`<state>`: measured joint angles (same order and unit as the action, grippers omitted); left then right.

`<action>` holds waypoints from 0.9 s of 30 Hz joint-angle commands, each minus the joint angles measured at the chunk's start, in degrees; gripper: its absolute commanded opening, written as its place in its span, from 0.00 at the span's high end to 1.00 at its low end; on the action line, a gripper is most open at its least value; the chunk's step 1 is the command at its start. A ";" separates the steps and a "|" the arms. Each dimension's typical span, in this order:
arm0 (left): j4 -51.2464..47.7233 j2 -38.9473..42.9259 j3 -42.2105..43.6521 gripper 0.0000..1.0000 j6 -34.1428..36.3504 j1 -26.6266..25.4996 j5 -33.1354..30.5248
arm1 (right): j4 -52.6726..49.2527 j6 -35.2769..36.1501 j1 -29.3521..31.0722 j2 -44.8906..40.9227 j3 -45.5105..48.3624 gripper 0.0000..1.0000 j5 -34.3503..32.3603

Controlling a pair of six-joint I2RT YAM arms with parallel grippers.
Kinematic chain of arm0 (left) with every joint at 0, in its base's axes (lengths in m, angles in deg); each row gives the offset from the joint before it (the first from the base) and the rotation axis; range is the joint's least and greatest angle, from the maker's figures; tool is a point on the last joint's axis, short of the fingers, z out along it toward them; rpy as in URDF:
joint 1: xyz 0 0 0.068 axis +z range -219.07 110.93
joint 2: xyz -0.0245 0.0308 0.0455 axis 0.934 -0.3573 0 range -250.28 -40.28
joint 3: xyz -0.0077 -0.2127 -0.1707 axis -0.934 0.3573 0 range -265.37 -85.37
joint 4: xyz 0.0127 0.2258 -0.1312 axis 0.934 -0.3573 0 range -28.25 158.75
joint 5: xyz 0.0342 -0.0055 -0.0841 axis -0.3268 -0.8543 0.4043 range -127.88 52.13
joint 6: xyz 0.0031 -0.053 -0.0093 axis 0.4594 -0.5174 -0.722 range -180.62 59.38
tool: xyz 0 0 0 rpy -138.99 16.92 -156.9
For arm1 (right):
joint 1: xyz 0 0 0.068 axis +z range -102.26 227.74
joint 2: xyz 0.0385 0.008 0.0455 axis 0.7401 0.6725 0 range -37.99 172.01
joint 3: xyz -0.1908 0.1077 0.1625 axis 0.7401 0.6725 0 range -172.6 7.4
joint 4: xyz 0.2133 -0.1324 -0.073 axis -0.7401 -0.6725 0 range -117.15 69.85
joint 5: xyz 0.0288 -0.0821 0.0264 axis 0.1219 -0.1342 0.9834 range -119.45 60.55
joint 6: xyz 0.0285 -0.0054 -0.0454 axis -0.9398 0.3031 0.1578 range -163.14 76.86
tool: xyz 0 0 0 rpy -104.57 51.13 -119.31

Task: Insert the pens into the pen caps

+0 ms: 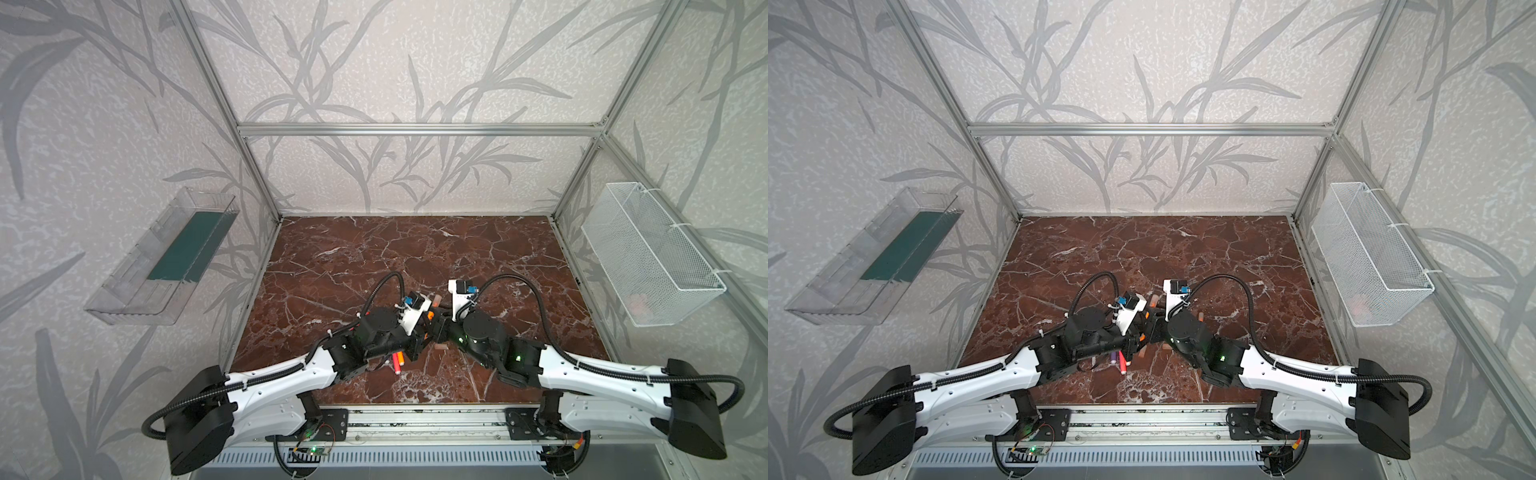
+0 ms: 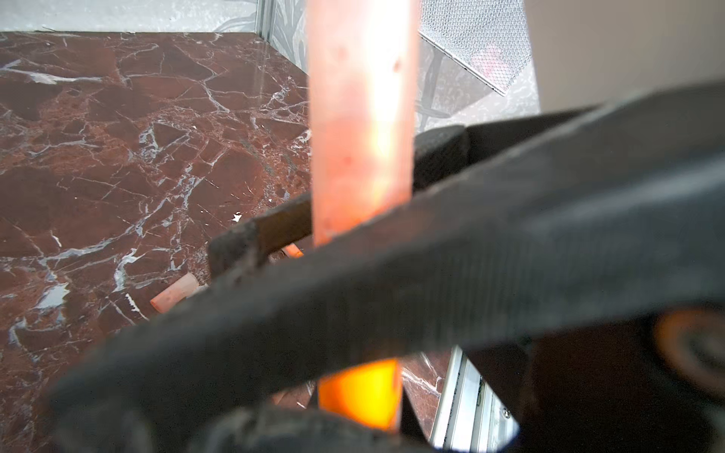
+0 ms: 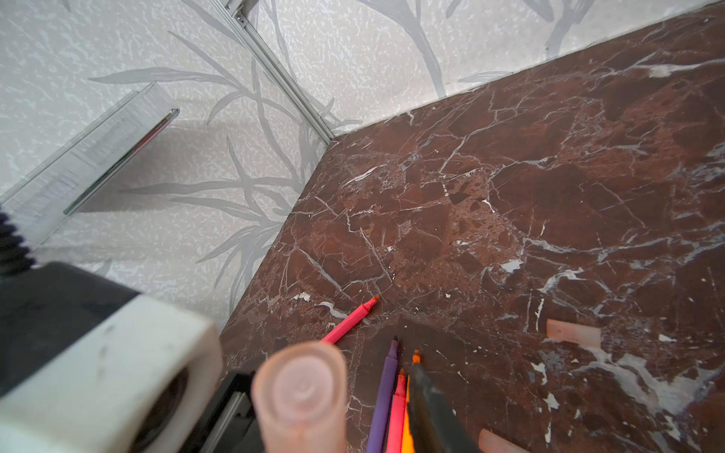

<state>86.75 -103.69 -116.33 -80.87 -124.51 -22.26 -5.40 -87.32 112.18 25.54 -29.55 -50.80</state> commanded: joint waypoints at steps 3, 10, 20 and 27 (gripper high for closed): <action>5.29 0.50 -0.59 1.00 1.00 -0.54 -0.93 | -0.86 -0.41 0.15 1.91 0.64 0.66 0.88; 5.80 0.91 0.04 1.00 1.09 -0.63 -1.78 | -0.89 -1.10 0.20 2.92 0.42 0.84 0.69; -0.01 4.36 2.60 0.40 1.05 -0.63 -8.87 | -16.19 -0.38 -8.71 1.54 -0.75 0.92 -2.98; -17.52 8.55 1.34 0.32 -3.44 0.02 -28.90 | -24.23 2.55 -18.04 8.70 -2.69 0.95 3.55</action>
<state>79.67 -96.79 -114.15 -81.70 -124.94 -39.09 -23.24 -87.14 95.79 31.35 -30.27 -50.10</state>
